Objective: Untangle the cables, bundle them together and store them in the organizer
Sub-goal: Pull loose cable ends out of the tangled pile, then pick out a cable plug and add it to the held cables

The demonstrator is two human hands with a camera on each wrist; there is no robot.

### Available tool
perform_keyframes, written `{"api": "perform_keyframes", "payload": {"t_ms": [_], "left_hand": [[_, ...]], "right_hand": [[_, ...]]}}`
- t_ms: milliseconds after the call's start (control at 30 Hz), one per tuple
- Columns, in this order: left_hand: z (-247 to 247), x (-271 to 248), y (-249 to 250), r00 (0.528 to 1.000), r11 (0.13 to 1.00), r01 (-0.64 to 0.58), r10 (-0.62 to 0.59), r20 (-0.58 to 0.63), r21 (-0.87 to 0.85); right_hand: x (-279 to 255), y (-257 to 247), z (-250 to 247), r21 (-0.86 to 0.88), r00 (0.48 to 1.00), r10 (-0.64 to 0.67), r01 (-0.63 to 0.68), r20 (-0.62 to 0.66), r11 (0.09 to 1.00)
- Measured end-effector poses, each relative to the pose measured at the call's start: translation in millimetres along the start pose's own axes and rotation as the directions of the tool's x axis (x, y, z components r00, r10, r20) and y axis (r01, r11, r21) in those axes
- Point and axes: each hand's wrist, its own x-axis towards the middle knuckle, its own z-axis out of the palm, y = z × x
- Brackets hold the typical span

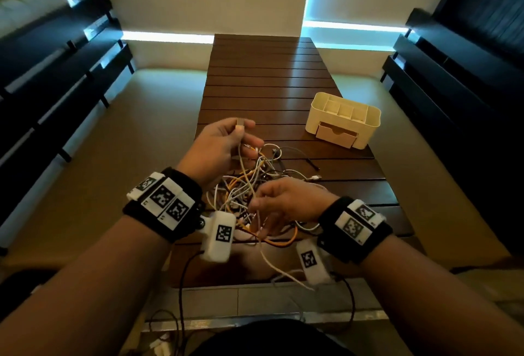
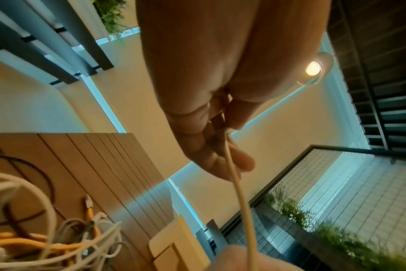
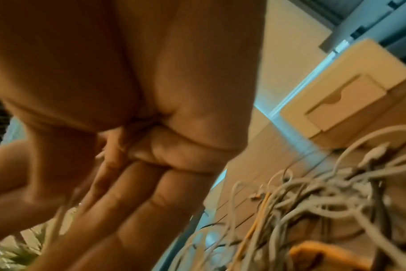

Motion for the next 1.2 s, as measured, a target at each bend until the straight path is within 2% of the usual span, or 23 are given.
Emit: {"api": "perform_keyframes", "payload": {"t_ms": [67,100,167,233,300,367,433,533,667,767,800,900,967,1000,1067,1133,1200], "left_hand": [[-8,-6,-12,0.999,1.0,0.021,-0.021,0.026,0.014],[-11,-9,-16,0.999,1.0,0.027,-0.027,0.032,0.01],[-14,-13,-21,0.999,1.0,0.029,-0.029,0.036,0.006],[-16,-15,-23,0.999,1.0,0.028,-0.029,0.033,0.011],[-16,-15,-22,0.999,1.0,0.021,-0.022,0.033,0.016],[-15,-14,-22,0.999,1.0,0.015,-0.015,0.036,0.016],[-14,-13,-23,0.999,1.0,0.014,-0.015,0.036,0.008],[-10,-11,-23,0.999,1.0,0.016,-0.017,0.051,0.022],[-1,-9,-21,0.996,0.999,0.013,-0.016,0.084,0.036],[4,-9,-19,0.994,0.999,0.004,-0.008,0.108,0.034],[4,-9,-19,0.994,0.999,0.001,-0.005,0.109,0.038],[3,-8,-20,0.996,0.999,0.0,-0.005,0.093,0.048],[3,-6,-20,0.997,0.999,-0.003,-0.002,0.083,0.054],[3,-5,-20,0.997,0.998,-0.005,0.001,0.079,0.058],[3,-2,-20,0.997,0.998,-0.011,0.007,0.074,0.059],[3,1,-20,0.998,0.999,-0.017,0.014,0.06,0.046],[2,4,-19,0.999,0.999,-0.014,0.012,0.041,0.037]], "right_hand": [[2,11,-12,0.002,0.999,0.019,-0.019,-0.043,1.0],[3,18,-20,0.021,0.991,0.03,-0.027,-0.131,0.999],[8,39,-35,0.057,0.938,0.088,-0.073,-0.335,0.996],[12,62,-43,-0.046,0.869,0.191,-0.238,-0.456,0.97],[18,90,-43,-0.139,0.825,0.316,-0.422,-0.469,0.896],[23,115,-39,-0.191,0.795,0.381,-0.514,-0.472,0.836],[28,132,-37,-0.187,0.762,0.364,-0.528,-0.536,0.829],[30,134,-33,-0.215,0.76,0.3,-0.495,-0.577,0.842],[32,138,-32,-0.456,0.77,0.218,-0.552,-0.599,0.698],[29,139,-38,-0.53,0.783,0.165,-0.543,-0.599,0.651],[26,137,-43,-0.529,0.769,0.138,-0.547,-0.624,0.649],[17,129,-58,-0.442,0.641,0.072,-0.603,-0.765,0.664],[14,126,-66,-0.359,0.57,0.062,-0.594,-0.819,0.72],[14,127,-67,-0.324,0.564,0.079,-0.578,-0.822,0.749],[16,128,-66,-0.33,0.601,0.1,-0.561,-0.793,0.759],[21,129,-60,-0.389,0.638,0.108,-0.585,-0.762,0.711],[29,128,-52,-0.401,0.655,0.182,-0.633,-0.734,0.662]]}}
